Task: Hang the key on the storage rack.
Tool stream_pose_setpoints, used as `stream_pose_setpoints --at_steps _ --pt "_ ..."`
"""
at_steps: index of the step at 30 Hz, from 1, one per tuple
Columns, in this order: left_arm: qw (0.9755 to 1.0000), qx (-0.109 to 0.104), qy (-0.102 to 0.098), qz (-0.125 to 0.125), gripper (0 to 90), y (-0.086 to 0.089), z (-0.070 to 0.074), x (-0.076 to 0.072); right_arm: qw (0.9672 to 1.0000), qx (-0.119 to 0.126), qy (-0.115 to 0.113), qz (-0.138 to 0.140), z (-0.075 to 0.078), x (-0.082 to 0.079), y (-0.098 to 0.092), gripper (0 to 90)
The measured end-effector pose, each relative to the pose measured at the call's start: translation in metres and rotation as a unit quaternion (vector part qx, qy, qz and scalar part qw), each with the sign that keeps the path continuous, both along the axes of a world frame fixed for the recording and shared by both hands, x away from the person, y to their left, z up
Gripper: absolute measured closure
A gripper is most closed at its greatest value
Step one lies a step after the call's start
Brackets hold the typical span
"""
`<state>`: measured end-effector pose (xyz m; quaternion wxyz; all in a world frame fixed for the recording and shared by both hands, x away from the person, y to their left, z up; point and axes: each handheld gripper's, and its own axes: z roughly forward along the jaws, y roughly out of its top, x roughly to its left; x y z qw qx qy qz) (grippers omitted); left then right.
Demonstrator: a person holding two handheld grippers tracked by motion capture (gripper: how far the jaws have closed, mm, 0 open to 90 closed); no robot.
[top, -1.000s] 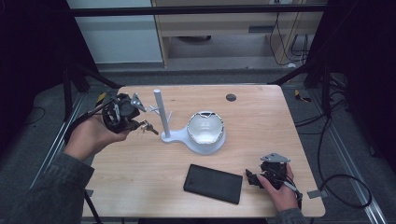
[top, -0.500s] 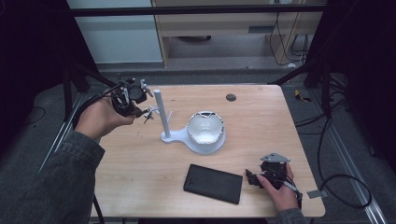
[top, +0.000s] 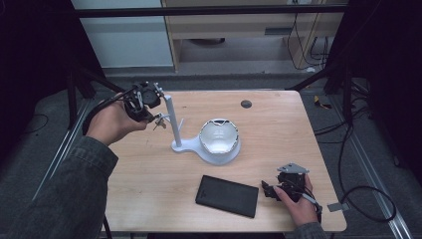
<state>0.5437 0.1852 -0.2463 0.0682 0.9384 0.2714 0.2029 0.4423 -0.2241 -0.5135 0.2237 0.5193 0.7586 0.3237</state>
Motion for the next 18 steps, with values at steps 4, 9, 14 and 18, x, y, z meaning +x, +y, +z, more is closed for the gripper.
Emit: stream_pose_setpoints --at_steps 4,9,14,18 --pt "1.0000 0.001 -0.003 0.001 89.8 -0.0016 0.0000 0.0009 1.0000 0.000 0.000 0.001 0.0000 0.0000 -0.0001 0.4" --pt "1.0000 -0.007 0.000 0.004 89.9 -0.0001 0.0013 0.0040 1.0000 -0.001 0.000 0.001 -0.0001 0.0001 0.0000 0.4" --pt "0.9998 -0.018 -0.006 0.004 89.9 0.0012 0.0041 0.0054 1.0000 -0.001 0.000 0.001 -0.0001 0.0001 0.0000 0.4" --pt "0.9999 -0.014 -0.006 0.006 89.9 -0.0017 -0.0018 0.0082 1.0000 -0.001 0.000 0.001 0.0000 0.0000 0.0000 0.4"
